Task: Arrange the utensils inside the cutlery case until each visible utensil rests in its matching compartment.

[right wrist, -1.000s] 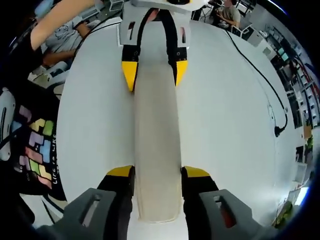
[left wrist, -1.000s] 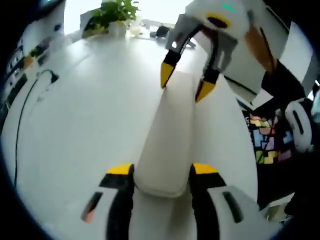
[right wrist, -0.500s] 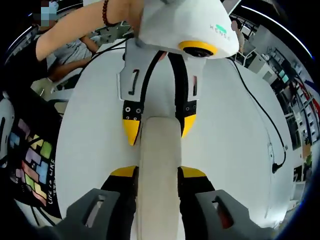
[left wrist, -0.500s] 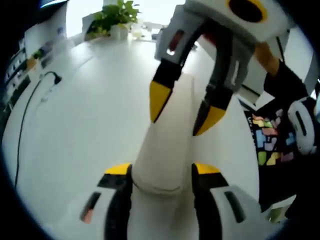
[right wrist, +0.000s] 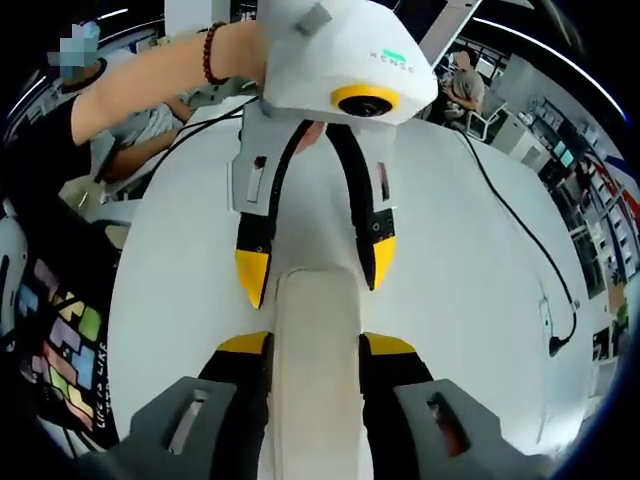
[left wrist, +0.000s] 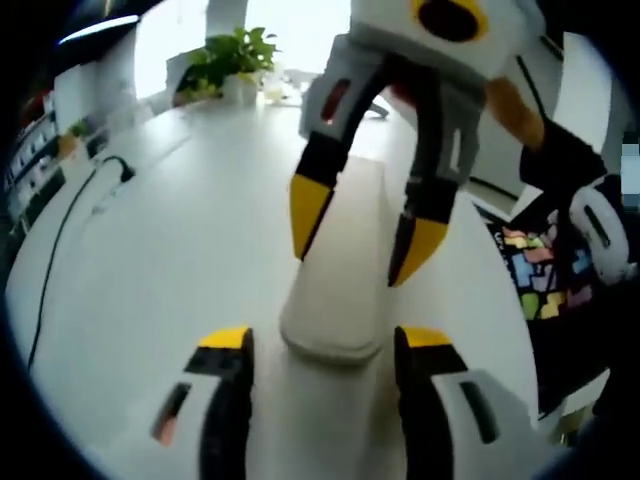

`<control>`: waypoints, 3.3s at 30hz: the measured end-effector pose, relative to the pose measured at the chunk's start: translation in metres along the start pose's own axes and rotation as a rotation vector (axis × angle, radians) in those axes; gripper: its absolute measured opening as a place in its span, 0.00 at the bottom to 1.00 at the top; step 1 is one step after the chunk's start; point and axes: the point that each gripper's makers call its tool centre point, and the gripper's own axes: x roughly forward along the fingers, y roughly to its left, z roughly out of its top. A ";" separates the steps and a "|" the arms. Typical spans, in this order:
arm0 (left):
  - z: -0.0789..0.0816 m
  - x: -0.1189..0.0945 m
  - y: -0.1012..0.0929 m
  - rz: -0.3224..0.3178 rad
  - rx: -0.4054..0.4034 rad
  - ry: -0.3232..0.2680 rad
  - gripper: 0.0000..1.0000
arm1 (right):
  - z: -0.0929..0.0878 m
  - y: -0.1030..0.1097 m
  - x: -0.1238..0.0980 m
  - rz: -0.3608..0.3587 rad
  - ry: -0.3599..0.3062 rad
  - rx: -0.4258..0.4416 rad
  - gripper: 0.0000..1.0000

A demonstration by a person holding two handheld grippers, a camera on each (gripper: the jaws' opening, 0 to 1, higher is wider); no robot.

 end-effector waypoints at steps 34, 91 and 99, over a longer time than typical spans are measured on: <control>0.008 0.003 0.002 -0.012 -0.037 -0.153 0.40 | -0.002 -0.012 0.011 0.014 -0.026 0.148 0.40; 0.019 -0.016 0.003 0.176 0.011 0.445 0.00 | -0.019 -0.008 -0.004 -0.063 -0.318 0.062 0.41; 0.012 -0.014 0.006 0.223 0.017 0.576 0.00 | -0.016 -0.007 0.001 -0.082 -0.317 0.050 0.41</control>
